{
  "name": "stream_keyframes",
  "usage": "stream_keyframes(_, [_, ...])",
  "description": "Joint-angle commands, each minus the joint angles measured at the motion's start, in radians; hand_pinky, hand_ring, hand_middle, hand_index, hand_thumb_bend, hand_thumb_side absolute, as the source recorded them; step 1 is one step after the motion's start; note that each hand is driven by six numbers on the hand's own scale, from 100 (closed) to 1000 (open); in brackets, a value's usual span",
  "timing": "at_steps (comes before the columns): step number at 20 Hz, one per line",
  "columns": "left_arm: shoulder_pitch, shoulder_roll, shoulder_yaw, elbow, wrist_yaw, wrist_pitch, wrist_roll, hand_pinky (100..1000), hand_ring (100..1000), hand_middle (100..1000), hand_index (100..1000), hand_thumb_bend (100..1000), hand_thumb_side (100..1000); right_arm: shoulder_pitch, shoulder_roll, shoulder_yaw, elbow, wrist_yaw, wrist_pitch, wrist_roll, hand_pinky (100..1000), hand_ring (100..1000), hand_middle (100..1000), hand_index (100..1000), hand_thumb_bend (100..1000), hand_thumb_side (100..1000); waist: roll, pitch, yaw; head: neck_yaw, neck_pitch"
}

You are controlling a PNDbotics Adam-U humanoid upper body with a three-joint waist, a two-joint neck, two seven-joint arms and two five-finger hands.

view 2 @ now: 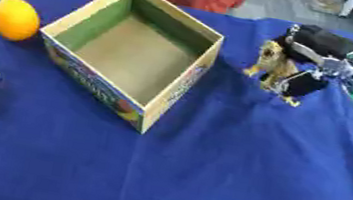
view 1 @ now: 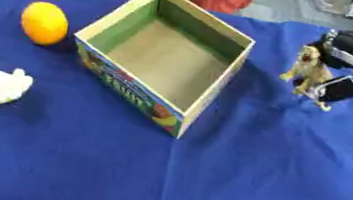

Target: Pick up objects on the table and place them in the box.

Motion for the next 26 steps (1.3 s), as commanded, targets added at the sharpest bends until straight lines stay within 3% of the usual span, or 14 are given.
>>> stream_keyframes(1, [-0.006,0.017,0.009,-0.014,-0.003,0.002,0.000,506,717,706,949,204,985,-0.032,-0.038,-0.024,-0.034,-0.028,0.019,-0.010,480,552,193,285,100,221,-0.001,-0.027,0.000,0.003,-0.011])
stream_keyframes(9, [-0.017,0.023,0.003,-0.014,0.002,0.000,-0.003,507,718,707,949,209,983,-0.156,0.023,-0.030,-0.055,-0.038,0.044,-0.013,491,551,174,275,100,218,-0.004,-0.035,0.000,-0.003,-0.004])
stream_keyframes(16, [-0.031,0.027,-0.003,-0.014,0.010,-0.003,-0.012,507,719,707,949,211,979,-0.301,0.179,-0.027,0.029,0.001,0.058,-0.002,506,548,162,274,100,217,0.002,-0.042,-0.001,-0.016,0.011])
stream_keyframes(17, [-0.032,0.027,-0.004,-0.014,0.011,-0.004,-0.012,507,719,707,949,211,979,-0.317,0.205,-0.030,0.039,0.005,0.061,0.001,509,548,160,275,100,265,0.003,-0.042,0.000,-0.016,0.013])
stream_keyframes(18, [-0.033,0.026,-0.005,-0.014,0.012,-0.004,-0.013,507,719,708,949,210,980,-0.330,0.228,-0.033,0.047,0.010,0.064,0.004,511,548,160,275,100,216,0.004,-0.041,0.000,-0.016,0.015])
stream_keyframes(26, [-0.036,0.020,-0.010,-0.014,0.015,-0.006,-0.019,507,719,707,949,207,983,-0.401,0.387,-0.046,0.101,0.050,0.084,0.032,523,548,158,280,100,215,0.009,-0.032,0.015,-0.034,0.022])
